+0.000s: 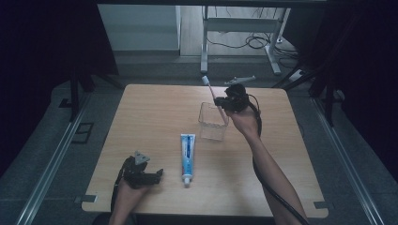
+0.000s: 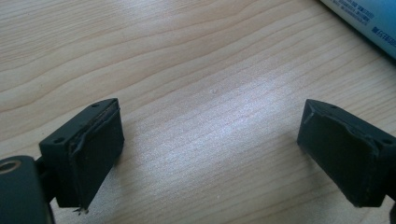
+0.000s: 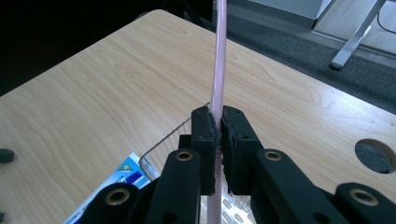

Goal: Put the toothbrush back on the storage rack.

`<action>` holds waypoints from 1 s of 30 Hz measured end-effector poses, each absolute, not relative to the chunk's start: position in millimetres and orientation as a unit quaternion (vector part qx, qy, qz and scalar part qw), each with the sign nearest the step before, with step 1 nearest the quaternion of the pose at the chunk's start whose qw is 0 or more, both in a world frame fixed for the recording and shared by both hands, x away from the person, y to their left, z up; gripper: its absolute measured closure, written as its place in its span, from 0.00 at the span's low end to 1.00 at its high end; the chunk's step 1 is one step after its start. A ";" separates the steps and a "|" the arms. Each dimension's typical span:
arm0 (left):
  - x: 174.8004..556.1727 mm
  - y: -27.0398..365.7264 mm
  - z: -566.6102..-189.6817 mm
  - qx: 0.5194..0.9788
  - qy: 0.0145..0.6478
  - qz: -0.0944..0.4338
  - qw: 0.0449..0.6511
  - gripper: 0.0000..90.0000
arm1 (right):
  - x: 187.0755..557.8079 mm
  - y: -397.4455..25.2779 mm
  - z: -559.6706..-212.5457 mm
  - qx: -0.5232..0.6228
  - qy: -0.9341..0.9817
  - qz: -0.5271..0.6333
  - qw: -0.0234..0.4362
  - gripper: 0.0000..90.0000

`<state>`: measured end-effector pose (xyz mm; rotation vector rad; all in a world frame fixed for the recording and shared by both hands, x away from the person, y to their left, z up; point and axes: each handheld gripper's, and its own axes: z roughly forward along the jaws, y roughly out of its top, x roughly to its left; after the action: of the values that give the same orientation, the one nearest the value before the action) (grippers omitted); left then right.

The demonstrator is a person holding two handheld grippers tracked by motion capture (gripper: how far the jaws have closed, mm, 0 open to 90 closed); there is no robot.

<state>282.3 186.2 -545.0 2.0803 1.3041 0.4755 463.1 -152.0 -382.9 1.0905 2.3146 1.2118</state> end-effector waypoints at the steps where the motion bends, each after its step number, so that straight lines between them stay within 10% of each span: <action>1: 282.3 186.2 -545.1 0.789 0.495 0.181 0.315 0.08 | 463.8 -151.5 -383.7 0.381 0.808 0.423 0.154 0.93; 30: 282.4 186.3 -545.0 0.790 0.495 0.180 0.315 0.08 | 476.7 -135.2 -411.0 0.392 0.800 0.423 0.162 0.93</action>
<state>282.4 186.3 -545.0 2.0803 1.3040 0.4743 476.7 -135.2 -411.0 1.1198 2.2847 1.2084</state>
